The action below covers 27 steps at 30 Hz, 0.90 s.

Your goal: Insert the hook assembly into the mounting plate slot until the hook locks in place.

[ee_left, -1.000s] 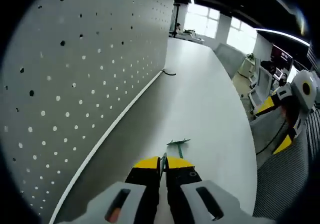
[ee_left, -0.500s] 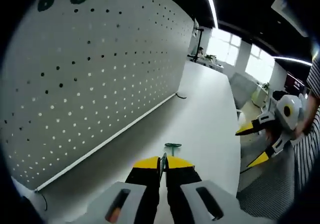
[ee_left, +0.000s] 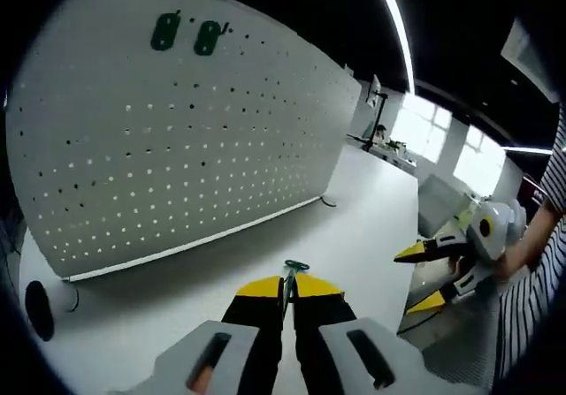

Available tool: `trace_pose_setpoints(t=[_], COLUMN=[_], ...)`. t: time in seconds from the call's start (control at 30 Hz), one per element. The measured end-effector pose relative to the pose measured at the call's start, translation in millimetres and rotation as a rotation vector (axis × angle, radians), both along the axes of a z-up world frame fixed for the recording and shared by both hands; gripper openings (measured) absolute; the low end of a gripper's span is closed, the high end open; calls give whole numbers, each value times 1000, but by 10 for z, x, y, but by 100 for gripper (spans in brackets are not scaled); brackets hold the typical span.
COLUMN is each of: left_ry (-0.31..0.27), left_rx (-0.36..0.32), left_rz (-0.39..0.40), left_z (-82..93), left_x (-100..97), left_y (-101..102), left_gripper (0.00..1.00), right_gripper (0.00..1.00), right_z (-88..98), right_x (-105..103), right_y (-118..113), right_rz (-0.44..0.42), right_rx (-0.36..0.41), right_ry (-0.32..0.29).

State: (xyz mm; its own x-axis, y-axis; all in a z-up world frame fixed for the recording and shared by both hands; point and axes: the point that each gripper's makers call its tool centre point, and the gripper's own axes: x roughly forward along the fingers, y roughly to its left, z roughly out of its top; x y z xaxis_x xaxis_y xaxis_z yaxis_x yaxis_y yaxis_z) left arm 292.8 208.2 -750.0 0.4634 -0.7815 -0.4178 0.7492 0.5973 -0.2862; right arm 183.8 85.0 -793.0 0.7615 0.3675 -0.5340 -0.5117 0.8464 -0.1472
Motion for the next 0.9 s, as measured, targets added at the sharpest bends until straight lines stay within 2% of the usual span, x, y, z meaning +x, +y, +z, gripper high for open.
trace_pose_setpoints(t=[0.13, 0.5, 0.6, 0.7, 0.8, 0.9], left_ry=[-38, -44, -27, -28, -12, -14], left_rx=[-22, -130, -192, -212, -274, -297], left_rz=[56, 152, 189, 206, 241, 260], left_z=[76, 244, 291, 308, 365, 386], left_x=[-21, -187, -226, -261, -296, -317], left_y=[86, 212, 238, 257, 277, 309], left_gripper=[2, 2, 2, 2, 2, 2], right_gripper=[48, 46, 45, 44, 41, 40], right_z=[131, 360, 450, 507, 567, 613], right_x=[47, 123, 164, 188, 207, 227], right_y=[101, 412, 528, 633, 728, 802], right_rz=[22, 71, 79, 84, 85, 82], right_rx=[13, 53, 89, 126, 172, 205], right_ry=[-27, -73, -86, -86, -82, -77])
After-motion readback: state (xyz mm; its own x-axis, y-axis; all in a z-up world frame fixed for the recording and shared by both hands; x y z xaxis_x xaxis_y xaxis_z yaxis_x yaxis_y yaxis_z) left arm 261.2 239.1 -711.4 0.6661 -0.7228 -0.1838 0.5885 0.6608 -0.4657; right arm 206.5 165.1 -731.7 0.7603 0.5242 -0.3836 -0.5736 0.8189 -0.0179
